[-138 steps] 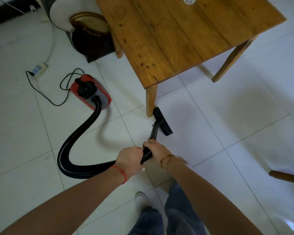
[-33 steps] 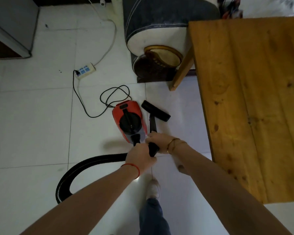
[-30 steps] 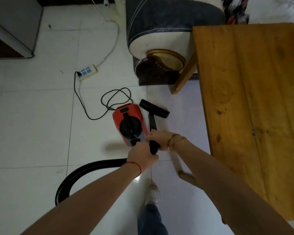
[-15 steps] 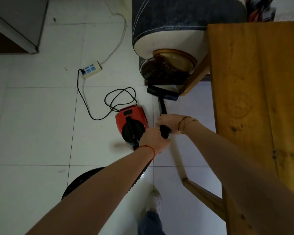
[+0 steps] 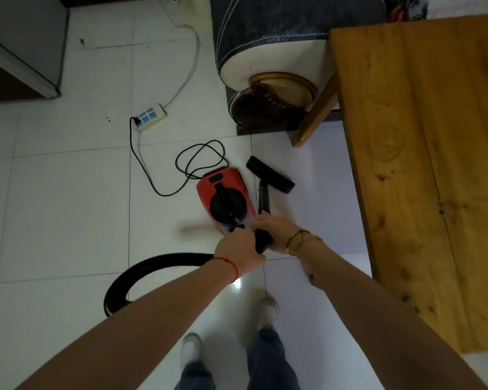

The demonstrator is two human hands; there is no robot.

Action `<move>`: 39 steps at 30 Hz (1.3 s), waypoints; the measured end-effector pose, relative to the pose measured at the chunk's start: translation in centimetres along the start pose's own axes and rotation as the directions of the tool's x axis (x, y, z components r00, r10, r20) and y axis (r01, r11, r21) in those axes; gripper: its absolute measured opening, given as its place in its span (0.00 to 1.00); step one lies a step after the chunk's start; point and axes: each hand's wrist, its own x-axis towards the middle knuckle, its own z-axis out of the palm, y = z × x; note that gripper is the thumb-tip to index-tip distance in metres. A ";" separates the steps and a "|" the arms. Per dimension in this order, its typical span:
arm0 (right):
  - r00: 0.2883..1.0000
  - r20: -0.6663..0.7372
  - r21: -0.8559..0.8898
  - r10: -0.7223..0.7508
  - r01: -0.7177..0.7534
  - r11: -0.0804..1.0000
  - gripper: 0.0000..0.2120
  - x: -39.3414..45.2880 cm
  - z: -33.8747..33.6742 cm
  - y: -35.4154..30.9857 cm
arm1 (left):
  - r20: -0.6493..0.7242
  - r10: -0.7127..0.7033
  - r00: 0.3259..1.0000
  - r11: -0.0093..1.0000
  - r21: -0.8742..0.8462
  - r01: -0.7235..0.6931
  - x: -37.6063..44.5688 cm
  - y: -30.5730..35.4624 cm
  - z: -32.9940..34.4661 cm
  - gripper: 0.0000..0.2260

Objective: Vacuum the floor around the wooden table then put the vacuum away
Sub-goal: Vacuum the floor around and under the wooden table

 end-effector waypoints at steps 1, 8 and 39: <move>1.000 -0.023 0.029 0.016 -0.016 0.999 0.10 -0.5 0.9 -1.0 | 0.006 0.017 1.000 0.999 0.044 -0.017 -0.8 -0.7 0.3 0.05; 0.981 -0.105 0.152 0.164 -0.147 0.977 0.13 -2.9 6.7 -7.5 | 0.076 0.129 0.989 0.951 0.271 -0.145 -5.4 -5.5 1.7 0.07; 0.828 -0.305 0.377 0.471 -0.349 0.858 0.07 -13.8 15.0 -6.5 | 0.074 0.353 0.933 0.828 0.439 -0.348 -9.9 -0.5 11.3 0.07</move>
